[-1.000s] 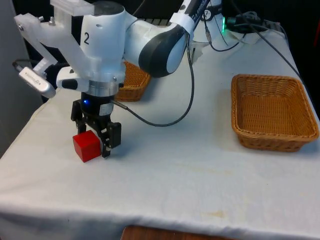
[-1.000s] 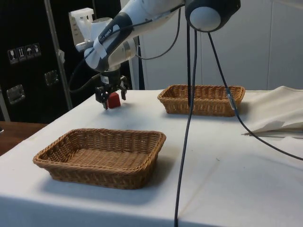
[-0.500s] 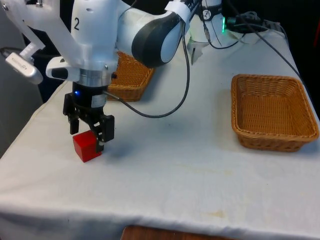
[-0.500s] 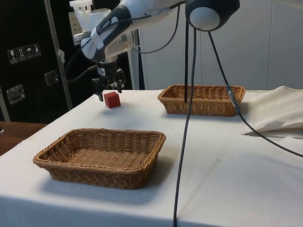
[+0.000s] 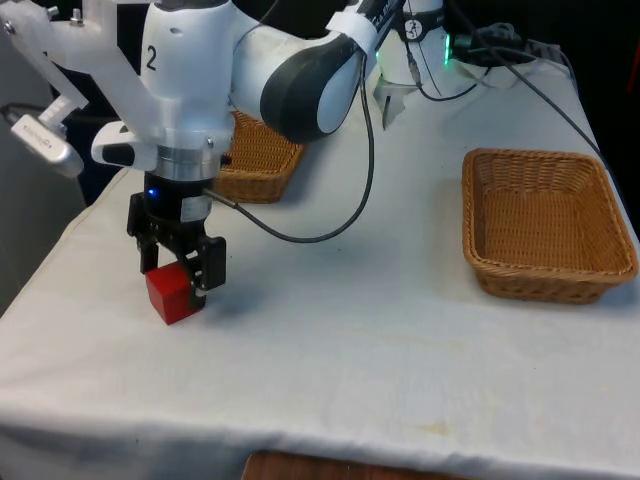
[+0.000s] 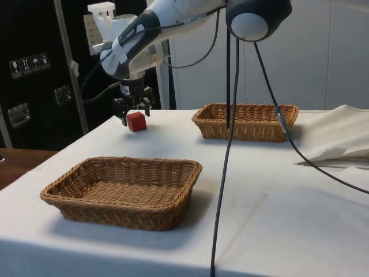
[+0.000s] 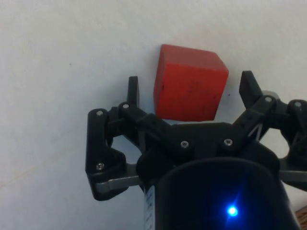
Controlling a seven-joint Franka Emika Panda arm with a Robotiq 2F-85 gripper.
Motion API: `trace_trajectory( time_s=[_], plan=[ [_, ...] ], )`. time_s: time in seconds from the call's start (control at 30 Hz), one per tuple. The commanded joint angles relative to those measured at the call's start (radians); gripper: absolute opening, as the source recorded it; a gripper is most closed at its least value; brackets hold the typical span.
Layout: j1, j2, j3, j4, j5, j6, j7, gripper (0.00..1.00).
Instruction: Pick up the red cube and place it into the right basket.
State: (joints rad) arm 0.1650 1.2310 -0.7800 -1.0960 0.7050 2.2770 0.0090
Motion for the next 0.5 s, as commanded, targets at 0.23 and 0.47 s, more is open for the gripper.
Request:
trace_trajectory(
  time_s=[0.23, 0.47],
  plan=[
    [-0.011, 0.017, -0.005, 0.035, -0.006, -0.021, 0.02, 0.09],
    [-0.011, 0.018, -0.006, 0.035, -0.006, -0.021, 0.021, 0.07]
  ],
)
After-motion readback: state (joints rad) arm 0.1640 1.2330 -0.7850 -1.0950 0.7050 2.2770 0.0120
